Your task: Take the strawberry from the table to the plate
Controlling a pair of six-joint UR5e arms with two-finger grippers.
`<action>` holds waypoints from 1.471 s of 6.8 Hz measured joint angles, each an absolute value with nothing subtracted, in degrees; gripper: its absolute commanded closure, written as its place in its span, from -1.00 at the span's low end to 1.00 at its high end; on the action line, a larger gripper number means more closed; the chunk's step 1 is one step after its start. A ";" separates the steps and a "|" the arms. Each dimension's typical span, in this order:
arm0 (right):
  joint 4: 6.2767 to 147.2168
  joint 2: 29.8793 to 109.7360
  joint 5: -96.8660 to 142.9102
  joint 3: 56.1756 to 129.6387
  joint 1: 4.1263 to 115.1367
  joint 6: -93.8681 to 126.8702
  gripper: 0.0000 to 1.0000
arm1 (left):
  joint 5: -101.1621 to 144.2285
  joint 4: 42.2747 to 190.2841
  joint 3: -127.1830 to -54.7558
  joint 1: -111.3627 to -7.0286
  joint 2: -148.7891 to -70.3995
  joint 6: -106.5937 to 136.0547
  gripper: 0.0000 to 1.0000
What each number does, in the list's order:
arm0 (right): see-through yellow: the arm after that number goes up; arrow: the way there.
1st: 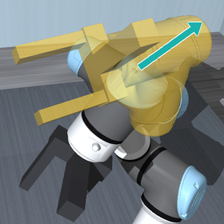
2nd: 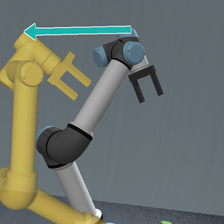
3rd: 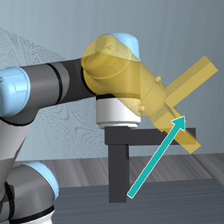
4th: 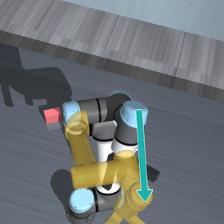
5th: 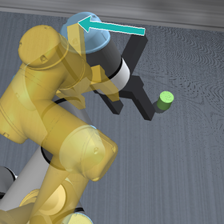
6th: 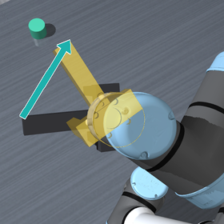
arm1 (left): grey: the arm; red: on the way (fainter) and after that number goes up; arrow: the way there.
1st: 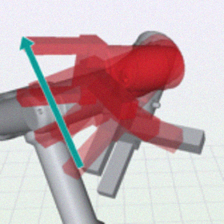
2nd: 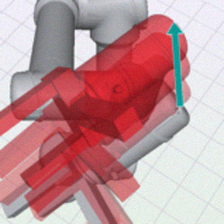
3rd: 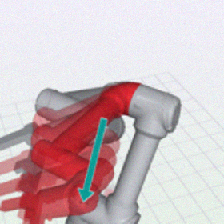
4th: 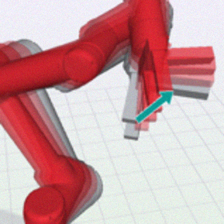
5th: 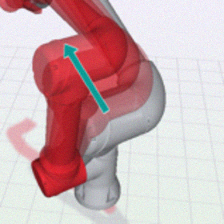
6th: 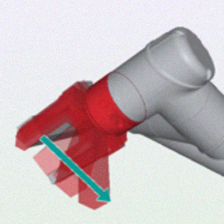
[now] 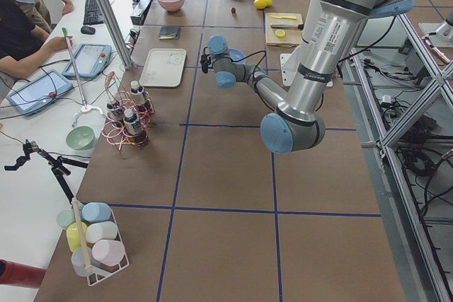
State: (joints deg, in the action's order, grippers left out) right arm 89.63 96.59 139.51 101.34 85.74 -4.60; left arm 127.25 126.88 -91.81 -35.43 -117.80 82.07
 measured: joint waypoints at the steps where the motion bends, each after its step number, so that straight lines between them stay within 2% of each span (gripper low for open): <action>1: 89.59 96.59 139.54 101.41 85.74 -4.69 -1.00 | 124.31 126.94 -90.04 -33.30 -119.38 82.86 1.00; 7: 89.64 96.59 139.59 102.03 85.49 -4.66 -1.00 | 120.87 127.61 -86.89 -30.35 -121.05 83.11 1.00; 8: 89.65 96.59 139.79 102.12 85.33 -4.63 -1.00 | 120.83 127.88 -86.78 -30.15 -121.08 83.12 0.69; 9: 89.63 96.59 140.19 102.17 85.05 -4.64 -1.00 | 120.79 128.36 -86.71 -29.98 -121.08 83.12 -0.11; 10: 89.59 96.59 140.52 102.35 84.34 -4.60 -1.00 | 120.77 128.60 -86.70 -29.93 -121.03 83.06 -0.44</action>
